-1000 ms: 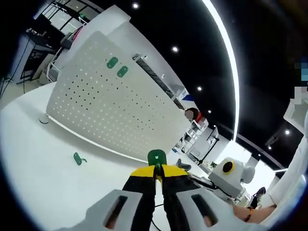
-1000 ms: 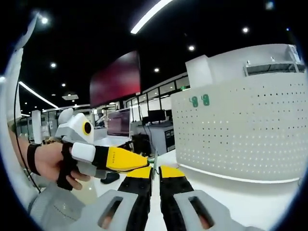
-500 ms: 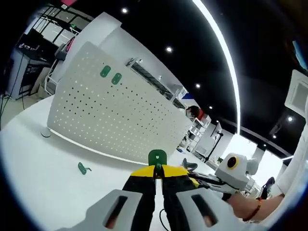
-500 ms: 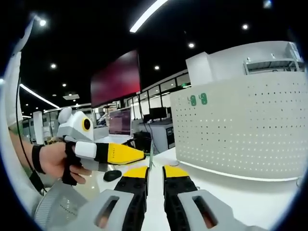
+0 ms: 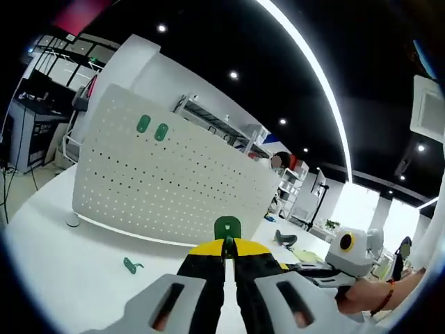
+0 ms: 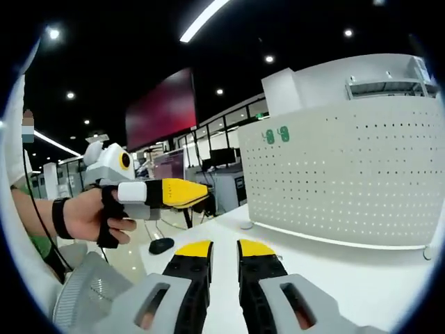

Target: Insert the hook assembly into the mounting plate slot until the hook locks in place.

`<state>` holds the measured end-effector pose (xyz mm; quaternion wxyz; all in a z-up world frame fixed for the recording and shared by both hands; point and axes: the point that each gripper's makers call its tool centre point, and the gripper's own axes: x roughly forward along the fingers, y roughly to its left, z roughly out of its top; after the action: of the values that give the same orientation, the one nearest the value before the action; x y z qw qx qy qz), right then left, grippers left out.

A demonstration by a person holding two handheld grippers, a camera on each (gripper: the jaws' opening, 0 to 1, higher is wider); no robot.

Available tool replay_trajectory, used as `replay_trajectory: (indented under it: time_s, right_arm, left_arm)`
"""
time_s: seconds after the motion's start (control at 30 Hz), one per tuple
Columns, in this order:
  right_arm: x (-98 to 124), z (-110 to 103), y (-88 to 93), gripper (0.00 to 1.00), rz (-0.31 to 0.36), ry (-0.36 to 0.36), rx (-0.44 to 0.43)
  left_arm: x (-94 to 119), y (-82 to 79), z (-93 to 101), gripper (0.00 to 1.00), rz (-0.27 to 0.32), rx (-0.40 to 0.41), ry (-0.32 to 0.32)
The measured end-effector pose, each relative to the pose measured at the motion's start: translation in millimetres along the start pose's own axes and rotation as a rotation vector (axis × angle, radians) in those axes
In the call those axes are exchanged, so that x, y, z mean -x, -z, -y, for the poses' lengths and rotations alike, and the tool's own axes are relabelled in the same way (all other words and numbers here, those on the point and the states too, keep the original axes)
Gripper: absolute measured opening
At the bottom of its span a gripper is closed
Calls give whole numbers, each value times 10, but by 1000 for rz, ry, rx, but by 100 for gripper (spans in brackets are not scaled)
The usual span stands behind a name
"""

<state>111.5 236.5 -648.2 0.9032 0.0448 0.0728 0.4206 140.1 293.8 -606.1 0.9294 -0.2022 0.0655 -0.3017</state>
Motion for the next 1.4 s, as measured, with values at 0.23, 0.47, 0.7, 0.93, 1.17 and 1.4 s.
replay_trajectory:
  time_s: [0.23, 0.47, 0.7, 0.93, 1.17, 1.4]
  right_arm:
    - [67, 64, 35, 16, -23, 17, -2]
    - [133, 128, 75, 18, -37, 32, -8]
    - [180, 193, 106, 23, -41, 49, -2]
    - [182, 247, 96, 23, -33, 59, -21]
    - [195, 293, 77, 23, -34, 64, -11]
    - [195, 365, 82, 26, -42, 78, -6]
  left_arm:
    - [-34, -193, -144, 3, 32, -87, -74]
    - [-74, -376, -281, 3, 56, -137, -117]
    - [-133, -551, -412, 3, 75, -179, -159]
    - [-249, -740, -488, 3, 85, -240, -176]
    - [-332, -923, -628, 3, 113, -291, -223]
    - [-383, -1019, -742, 3, 128, -295, -252]
